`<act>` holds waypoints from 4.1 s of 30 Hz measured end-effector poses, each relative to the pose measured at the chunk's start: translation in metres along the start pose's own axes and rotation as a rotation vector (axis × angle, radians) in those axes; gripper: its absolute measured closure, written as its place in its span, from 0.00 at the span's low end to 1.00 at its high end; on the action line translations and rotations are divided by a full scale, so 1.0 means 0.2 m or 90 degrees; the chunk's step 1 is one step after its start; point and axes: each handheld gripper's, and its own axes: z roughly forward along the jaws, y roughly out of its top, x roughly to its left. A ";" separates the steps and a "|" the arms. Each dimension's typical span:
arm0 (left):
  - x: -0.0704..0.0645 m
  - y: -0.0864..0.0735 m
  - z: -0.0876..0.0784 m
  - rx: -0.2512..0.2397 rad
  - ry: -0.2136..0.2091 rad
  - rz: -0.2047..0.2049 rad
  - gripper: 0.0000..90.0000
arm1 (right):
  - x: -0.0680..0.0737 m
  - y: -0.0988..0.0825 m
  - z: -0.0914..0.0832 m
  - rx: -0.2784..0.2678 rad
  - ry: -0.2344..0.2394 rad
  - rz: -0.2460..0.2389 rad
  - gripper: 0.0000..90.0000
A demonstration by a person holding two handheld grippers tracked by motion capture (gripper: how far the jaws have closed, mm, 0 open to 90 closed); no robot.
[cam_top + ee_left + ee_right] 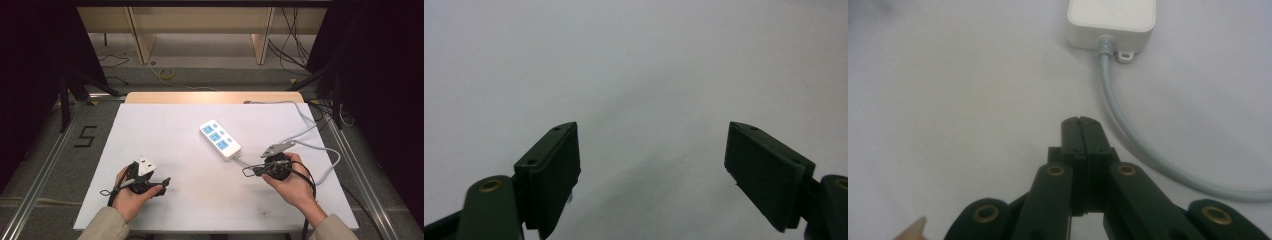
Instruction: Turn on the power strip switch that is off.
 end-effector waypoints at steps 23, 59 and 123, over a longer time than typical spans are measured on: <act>0.00 0.00 0.00 -0.001 0.002 -0.001 0.24 | -0.03 0.16 0.02 0.004 -0.006 -0.008 1.00; 0.01 0.00 0.00 -0.005 0.003 -0.004 0.25 | -0.09 0.32 0.10 0.016 -0.016 -0.014 1.00; 0.00 -0.01 -0.02 -0.004 0.010 -0.003 0.25 | -0.16 0.56 0.27 0.041 -0.034 -0.012 1.00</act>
